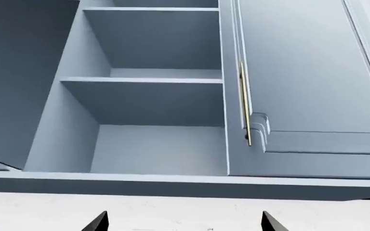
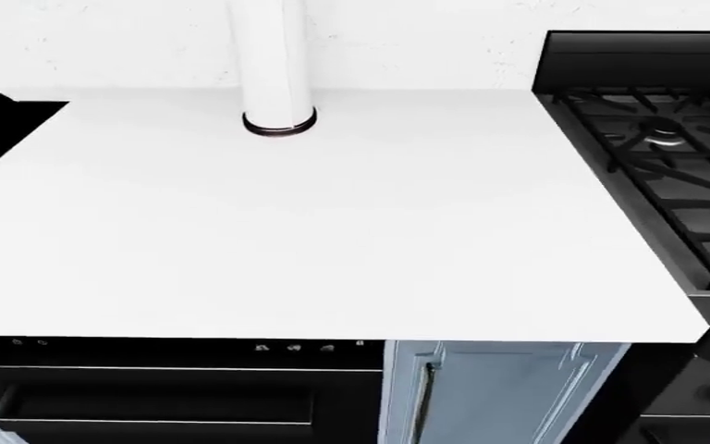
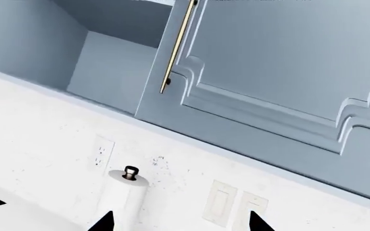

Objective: Pick and place the shaker into the drawer. Then close the cabinet.

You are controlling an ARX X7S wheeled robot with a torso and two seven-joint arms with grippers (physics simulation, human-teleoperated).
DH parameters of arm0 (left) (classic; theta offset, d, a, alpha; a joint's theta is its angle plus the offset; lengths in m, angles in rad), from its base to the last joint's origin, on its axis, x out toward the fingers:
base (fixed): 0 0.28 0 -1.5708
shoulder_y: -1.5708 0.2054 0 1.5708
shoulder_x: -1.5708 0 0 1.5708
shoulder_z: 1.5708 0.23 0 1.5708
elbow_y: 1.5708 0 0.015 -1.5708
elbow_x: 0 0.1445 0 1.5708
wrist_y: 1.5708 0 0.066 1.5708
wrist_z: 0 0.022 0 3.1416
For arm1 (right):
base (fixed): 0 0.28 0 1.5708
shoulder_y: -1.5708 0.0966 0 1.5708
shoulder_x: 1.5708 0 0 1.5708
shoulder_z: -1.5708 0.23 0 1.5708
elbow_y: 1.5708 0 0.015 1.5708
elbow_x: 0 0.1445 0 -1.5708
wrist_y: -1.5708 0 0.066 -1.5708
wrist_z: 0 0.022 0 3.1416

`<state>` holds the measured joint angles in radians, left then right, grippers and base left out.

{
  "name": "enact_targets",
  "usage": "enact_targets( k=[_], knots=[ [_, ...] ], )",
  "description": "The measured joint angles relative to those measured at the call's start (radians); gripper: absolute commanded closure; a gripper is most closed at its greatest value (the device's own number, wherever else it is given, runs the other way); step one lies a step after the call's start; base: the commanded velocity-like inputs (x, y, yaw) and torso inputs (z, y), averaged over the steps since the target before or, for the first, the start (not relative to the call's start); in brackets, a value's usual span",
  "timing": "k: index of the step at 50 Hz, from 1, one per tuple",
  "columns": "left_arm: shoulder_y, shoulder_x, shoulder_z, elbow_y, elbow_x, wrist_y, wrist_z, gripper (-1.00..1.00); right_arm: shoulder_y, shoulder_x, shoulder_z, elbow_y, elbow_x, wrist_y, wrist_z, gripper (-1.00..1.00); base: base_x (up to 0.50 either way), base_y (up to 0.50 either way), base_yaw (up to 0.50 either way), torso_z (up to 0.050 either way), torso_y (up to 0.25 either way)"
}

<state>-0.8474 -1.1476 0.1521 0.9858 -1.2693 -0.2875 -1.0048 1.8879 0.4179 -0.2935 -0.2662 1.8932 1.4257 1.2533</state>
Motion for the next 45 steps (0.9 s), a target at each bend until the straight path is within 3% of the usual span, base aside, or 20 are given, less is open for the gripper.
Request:
enact_targets(
  k=[45],
  knots=[
    [-0.031,0.014,0.032,0.013,-0.002,-0.016,-0.005,-1.00,0.008,0.033,-0.074,-0.036,0.039,-0.045,-0.007,-1.00,0.11,0.50,0.00,0.000,0.000]
  ],
)
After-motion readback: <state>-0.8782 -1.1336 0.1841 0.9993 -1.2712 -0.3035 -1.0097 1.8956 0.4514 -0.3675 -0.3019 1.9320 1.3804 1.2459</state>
